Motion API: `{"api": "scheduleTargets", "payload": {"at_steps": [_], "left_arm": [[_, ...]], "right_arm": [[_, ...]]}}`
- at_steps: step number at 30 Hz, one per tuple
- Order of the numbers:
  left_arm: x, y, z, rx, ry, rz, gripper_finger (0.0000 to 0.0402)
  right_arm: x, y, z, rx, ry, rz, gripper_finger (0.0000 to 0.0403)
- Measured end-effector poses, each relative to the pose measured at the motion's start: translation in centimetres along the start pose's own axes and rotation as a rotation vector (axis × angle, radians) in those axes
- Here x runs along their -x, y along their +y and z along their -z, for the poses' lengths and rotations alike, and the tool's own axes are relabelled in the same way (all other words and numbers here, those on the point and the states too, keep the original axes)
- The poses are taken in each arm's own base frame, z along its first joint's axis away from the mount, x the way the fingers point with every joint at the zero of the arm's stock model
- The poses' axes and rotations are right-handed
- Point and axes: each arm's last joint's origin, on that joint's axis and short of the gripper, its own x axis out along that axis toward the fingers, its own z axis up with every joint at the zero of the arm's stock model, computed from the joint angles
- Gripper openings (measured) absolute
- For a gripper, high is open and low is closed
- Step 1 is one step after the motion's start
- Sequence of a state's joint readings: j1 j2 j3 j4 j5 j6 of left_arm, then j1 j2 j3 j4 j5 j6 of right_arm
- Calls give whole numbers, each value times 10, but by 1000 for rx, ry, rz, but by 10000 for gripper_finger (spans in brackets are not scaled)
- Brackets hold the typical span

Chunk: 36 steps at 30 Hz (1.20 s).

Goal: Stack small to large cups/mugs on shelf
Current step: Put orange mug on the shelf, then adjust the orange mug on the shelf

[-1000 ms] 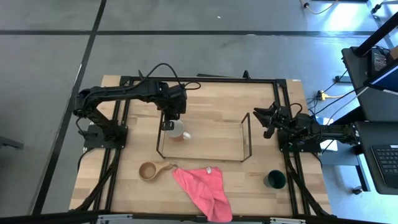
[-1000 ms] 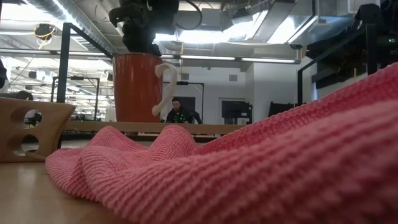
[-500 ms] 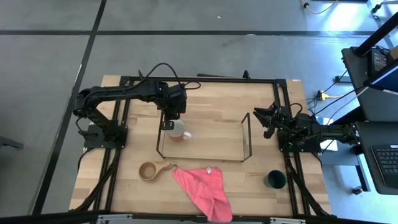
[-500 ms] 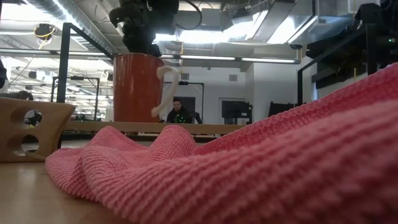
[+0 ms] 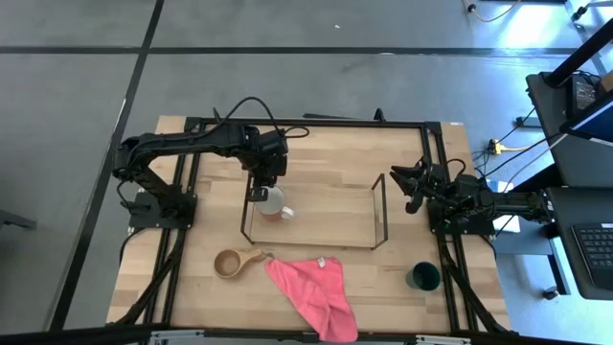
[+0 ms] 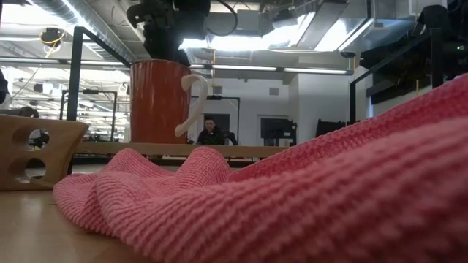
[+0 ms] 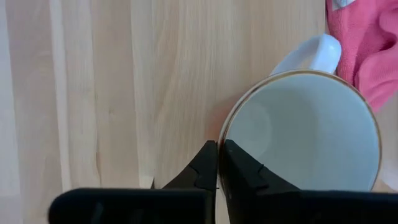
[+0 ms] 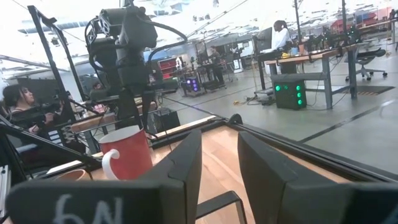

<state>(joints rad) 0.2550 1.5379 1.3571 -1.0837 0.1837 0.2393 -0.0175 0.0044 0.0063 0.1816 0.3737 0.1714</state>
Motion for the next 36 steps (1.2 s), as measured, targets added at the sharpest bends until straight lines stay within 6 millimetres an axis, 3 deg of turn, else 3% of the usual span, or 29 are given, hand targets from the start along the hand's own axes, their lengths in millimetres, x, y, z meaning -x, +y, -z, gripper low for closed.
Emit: {"api": "scheduleTargets", "payload": {"at_steps": [11, 19, 26, 31, 36], "left_arm": [[0, 1, -2, 11, -21, -13, 59], [1, 0, -1, 40, -9, -11, 68], [33, -3, -11, 46, -37, -18, 68], [53, -2, -17, 44, -78, -91, 69], [59, 3, -17, 61, -91, -120, 69]], "right_arm": [[0, 0, 0, 1, 1, 1, 106], [0, 0, 1, 5, 11, 2, 106], [0, 0, 1, 0, 7, 2, 106], [1, 2, -17, -53, -162, -14, 106], [5, 5, -50, -154, -233, 20, 106]]}}
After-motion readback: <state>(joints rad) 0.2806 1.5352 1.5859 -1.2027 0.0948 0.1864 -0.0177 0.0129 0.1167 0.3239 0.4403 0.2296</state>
